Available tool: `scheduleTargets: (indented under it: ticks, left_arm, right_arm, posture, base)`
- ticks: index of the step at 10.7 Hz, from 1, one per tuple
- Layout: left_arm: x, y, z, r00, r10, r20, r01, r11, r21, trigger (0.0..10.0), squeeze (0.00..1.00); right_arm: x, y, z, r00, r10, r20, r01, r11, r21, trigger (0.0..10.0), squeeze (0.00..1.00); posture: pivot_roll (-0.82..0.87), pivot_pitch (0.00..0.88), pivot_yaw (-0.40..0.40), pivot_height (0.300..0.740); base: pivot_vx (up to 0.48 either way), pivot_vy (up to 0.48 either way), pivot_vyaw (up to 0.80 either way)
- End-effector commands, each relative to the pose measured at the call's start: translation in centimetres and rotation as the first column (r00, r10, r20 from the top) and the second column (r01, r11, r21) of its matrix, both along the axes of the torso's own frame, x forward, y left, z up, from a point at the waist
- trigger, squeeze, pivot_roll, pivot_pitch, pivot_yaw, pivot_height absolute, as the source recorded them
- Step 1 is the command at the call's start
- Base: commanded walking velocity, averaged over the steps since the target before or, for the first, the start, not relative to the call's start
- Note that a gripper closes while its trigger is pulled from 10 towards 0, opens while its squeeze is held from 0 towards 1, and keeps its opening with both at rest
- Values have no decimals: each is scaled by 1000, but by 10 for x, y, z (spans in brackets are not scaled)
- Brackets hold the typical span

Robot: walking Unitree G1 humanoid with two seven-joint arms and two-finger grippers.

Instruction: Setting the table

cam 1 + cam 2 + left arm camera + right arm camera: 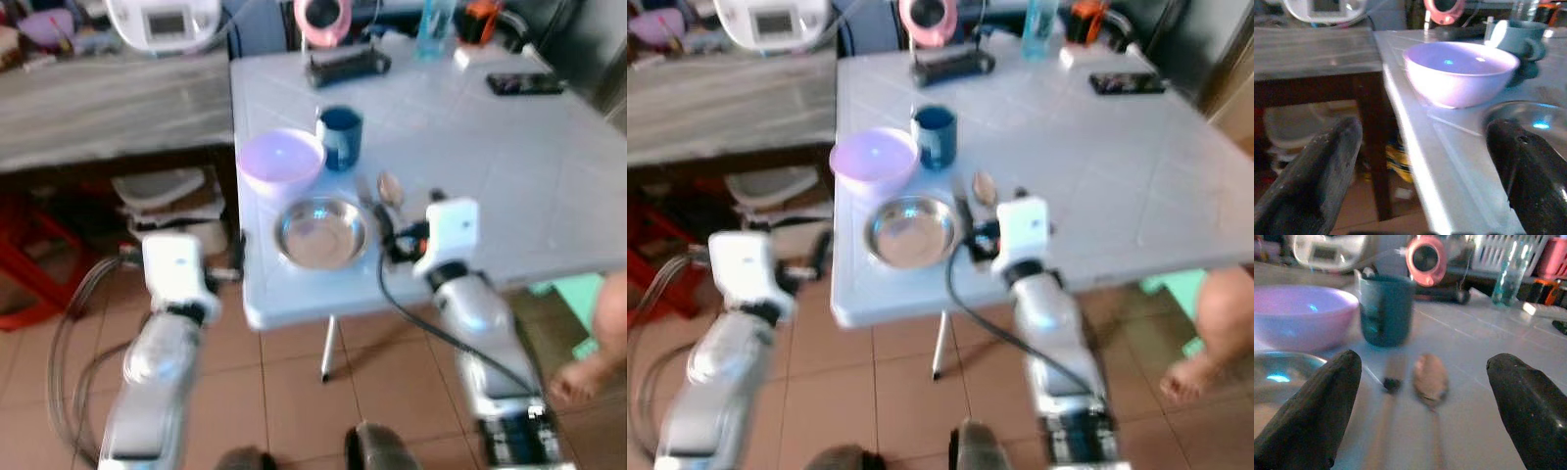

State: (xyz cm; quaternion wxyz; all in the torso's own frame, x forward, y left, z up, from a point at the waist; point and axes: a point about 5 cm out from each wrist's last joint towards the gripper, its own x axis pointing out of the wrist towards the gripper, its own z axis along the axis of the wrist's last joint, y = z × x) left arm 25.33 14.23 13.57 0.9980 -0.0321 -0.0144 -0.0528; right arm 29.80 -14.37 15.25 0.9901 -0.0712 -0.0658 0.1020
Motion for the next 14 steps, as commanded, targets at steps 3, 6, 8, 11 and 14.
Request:
scheduleTargets:
  ticks: [3, 6, 8, 11, 14]
  left_arm:
    - [-2, 10, 0, 999, 37, 4, -37, 999, 24, 10000, 0]
    - [-4, 13, 0, 999, 36, 2, -36, 998, 43, 10000, 0]
    - [-5, 11, 0, 1000, 29, 1, -29, 998, 47, 10000, 0]
    - [-8, 13, 0, 1000, 26, -8, -25, 998, 55, 10000, 0]
    - [-11, 13, 1, 1000, 27, -15, -26, 998, 61, 10000, 0]
  right_arm:
    - [0, 10, 3, 999, 42, 3, -42, 998, 37, 10000, 0]
    - [9, 10, -3, 993, 68, -101, -48, 980, 192, 10000, 0]
    - [15, 14, -11, 979, 94, -179, -47, 968, 248, 10000, 0]
    - [27, 20, -11, 966, 119, -229, -44, 950, 309, 10000, 0]
    - [31, 38, -6, 954, 192, -231, -105, 933, 344, 10000, 0]
  posture:
    - [13, 125, 40, 740]
    - [19, 131, 45, 740]
    - [23, 145, 51, 740]
    - [35, 167, 58, 740]
    - [45, 187, 59, 740]
  base:
    - [0, 0, 0]
    - [0, 0, 0]
    - [0, 0, 0]
    - [0, 0, 0]
    - [0, 0, 0]
